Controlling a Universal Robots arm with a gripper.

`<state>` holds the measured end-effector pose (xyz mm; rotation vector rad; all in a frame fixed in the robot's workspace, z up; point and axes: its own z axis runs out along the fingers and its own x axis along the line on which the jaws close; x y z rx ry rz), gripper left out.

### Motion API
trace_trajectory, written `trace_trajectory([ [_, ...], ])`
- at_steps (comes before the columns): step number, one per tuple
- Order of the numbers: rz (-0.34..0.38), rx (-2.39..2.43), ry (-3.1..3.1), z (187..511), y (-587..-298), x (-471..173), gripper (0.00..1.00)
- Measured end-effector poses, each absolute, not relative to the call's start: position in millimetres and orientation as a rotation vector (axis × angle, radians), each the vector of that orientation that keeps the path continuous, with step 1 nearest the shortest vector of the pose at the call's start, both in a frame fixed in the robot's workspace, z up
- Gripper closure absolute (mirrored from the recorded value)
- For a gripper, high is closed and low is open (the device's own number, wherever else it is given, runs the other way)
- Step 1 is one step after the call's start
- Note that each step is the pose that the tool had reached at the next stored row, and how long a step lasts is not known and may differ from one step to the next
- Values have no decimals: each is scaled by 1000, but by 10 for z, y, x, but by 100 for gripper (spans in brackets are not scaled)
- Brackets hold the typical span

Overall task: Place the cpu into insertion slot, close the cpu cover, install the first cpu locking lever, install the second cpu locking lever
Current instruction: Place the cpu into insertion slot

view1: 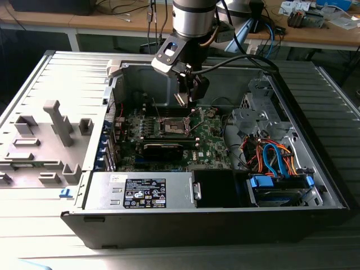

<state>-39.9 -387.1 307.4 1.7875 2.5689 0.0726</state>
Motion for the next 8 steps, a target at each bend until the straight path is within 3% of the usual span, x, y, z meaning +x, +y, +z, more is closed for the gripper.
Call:
trace_trajectory([
  [8,72,1799,2561,3072,-3871,-399,45],
])
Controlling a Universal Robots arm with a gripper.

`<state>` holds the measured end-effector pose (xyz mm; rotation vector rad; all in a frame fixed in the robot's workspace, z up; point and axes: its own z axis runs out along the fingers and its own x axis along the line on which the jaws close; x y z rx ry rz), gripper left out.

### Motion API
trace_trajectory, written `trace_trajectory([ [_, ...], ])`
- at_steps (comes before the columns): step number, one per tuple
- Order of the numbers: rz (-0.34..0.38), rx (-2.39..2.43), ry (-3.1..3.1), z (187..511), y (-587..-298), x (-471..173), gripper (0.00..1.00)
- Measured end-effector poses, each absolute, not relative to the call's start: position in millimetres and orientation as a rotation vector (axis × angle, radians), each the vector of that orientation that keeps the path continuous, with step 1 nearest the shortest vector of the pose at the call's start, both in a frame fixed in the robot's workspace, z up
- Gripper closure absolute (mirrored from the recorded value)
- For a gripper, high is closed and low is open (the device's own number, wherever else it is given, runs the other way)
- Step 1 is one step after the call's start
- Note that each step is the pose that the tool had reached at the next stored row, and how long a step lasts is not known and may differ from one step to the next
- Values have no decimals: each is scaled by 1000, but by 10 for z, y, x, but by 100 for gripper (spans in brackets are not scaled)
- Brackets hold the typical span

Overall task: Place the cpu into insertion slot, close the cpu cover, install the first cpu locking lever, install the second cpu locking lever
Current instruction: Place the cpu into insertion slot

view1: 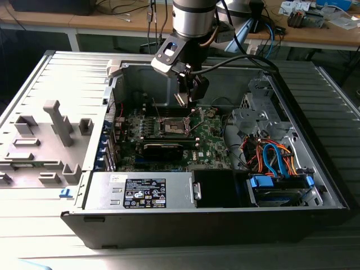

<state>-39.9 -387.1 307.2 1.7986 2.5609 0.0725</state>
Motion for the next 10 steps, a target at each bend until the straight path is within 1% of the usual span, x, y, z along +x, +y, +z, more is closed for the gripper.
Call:
trace_trajectory([
  [10,72,1812,2551,3070,-3871,-399,45],
])
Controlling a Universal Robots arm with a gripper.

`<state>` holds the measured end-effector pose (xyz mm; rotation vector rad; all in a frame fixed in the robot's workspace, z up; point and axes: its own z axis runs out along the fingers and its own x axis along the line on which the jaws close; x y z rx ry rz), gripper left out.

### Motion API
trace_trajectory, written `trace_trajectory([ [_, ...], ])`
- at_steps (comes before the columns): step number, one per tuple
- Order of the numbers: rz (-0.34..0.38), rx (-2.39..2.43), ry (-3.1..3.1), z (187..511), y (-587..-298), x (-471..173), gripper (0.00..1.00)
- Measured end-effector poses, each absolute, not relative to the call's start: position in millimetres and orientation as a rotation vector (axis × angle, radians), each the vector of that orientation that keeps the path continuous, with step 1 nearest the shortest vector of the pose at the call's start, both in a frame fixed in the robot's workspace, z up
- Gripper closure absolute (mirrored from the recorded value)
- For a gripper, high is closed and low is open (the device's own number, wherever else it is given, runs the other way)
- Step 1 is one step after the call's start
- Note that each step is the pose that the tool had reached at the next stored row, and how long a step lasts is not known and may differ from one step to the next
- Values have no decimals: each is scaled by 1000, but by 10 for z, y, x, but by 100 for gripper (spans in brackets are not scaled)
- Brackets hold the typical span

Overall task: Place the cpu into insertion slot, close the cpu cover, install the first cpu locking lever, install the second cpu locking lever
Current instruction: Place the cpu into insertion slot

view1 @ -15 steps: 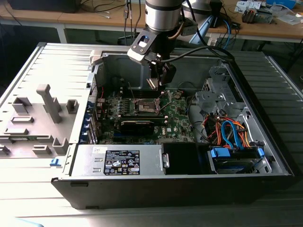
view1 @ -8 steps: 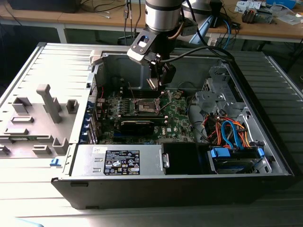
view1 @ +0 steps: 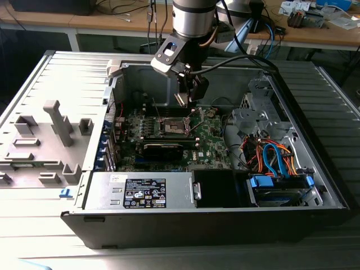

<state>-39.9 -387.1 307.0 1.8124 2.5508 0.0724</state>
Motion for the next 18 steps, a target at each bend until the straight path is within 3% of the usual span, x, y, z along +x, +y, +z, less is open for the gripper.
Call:
trace_trajectory([
  [18,72,1826,2541,3066,-3871,-399,45],
])
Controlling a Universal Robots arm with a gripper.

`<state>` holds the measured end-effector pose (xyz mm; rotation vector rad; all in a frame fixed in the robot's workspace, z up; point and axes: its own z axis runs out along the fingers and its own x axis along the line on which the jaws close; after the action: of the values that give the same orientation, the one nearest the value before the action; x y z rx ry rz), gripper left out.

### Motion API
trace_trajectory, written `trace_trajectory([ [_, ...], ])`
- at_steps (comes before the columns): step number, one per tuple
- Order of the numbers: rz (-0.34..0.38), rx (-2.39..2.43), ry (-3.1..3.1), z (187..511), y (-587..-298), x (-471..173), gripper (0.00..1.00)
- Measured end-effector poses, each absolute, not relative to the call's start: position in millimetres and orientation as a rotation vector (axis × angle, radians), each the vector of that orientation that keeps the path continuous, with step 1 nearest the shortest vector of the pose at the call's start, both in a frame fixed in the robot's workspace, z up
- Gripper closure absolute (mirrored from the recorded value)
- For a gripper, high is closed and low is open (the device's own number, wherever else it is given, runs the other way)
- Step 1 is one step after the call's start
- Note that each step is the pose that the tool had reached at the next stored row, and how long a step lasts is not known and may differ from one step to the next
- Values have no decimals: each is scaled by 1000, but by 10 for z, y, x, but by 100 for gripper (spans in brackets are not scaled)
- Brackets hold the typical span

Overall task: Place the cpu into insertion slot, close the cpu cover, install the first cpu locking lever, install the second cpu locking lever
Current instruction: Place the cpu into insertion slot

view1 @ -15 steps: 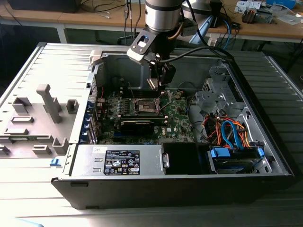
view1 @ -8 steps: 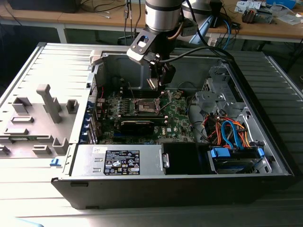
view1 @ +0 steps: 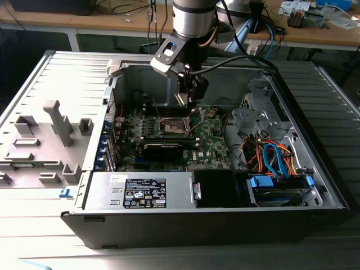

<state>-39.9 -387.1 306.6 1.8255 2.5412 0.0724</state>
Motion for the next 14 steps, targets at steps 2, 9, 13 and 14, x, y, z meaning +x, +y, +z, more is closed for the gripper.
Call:
trace_trajectory([
  [2,72,1827,2540,3065,-3871,-399,45],
  [9,72,1851,2522,3061,-3871,-399,45],
  [13,72,1866,2511,3060,-3871,-399,45],
  [14,72,1869,2508,3059,-3871,-399,45],
])
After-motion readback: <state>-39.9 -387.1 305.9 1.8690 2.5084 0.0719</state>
